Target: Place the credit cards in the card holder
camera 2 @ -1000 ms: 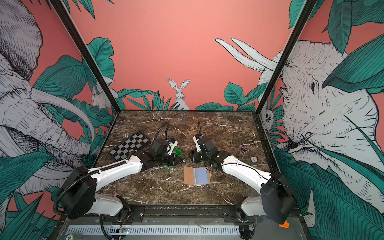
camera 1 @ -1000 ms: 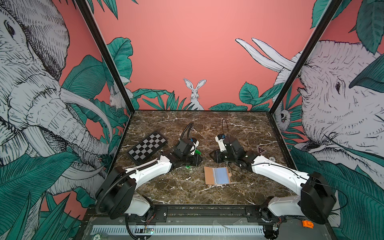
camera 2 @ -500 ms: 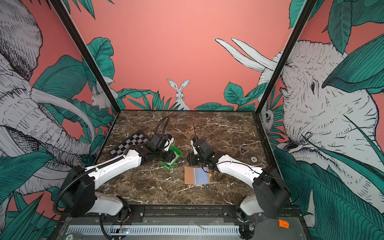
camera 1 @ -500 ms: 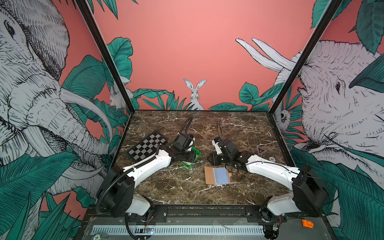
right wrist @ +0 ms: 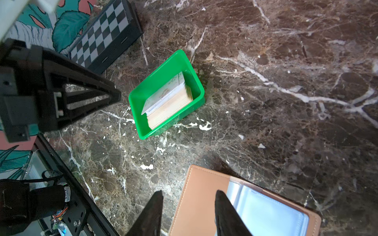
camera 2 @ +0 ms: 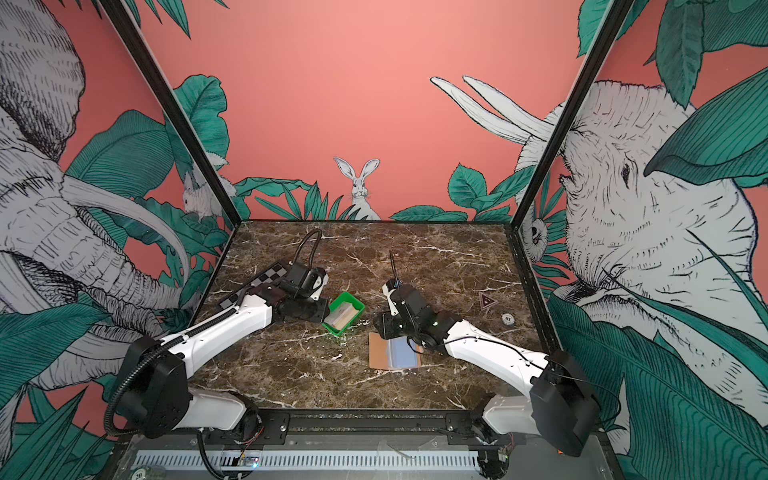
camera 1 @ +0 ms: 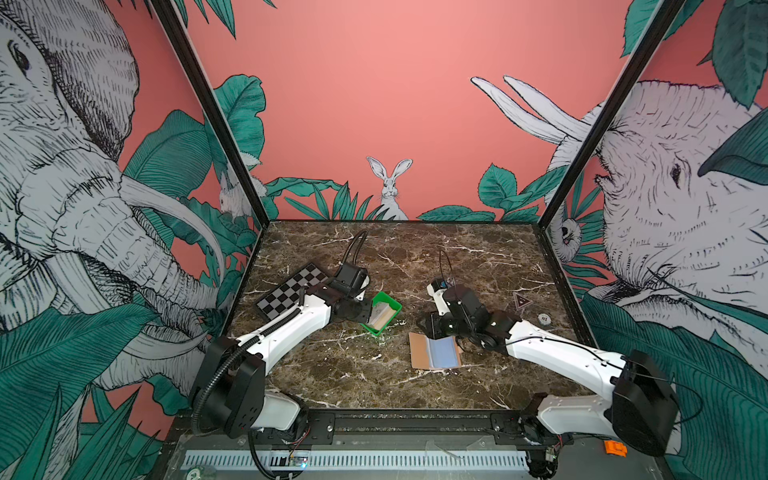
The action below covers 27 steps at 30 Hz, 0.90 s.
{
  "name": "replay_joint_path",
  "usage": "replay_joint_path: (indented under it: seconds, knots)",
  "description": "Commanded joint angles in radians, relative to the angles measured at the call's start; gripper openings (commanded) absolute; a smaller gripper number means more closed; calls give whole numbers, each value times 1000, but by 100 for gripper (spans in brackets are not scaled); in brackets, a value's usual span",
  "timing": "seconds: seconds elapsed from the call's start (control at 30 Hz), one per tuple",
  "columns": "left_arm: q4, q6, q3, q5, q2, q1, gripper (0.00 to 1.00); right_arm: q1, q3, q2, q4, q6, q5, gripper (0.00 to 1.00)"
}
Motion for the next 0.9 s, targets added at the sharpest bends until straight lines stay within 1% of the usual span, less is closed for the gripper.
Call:
replay_joint_path:
  seconds: [0.0,0.13,0.27,0.37,0.47,0.57,0.7,0.87]
  knots:
    - [-32,31,-26,7,-54,39,36,15,-23,-24,24,11,34,42]
    - [-34,34,-29,15,-73,64,38,20,-29,-29,42,21,38,42]
    - [-53,51,-14,22,-58,88,40,21,-33,-26,50,19,69,43]
    - [-39,42,-16,50,-41,107,40,20,-31,-25,50,26,89,43]
    - [-13,37,-26,41,-28,113,42,20,-17,-14,43,18,83,43]
    - [14,30,-30,55,0,125,44,20,-12,-12,37,3,92,44]
    - [33,16,-19,93,22,136,43,20,-30,-21,44,-2,127,44]
    - [37,38,-8,105,45,140,43,21,-61,-7,69,13,128,44]
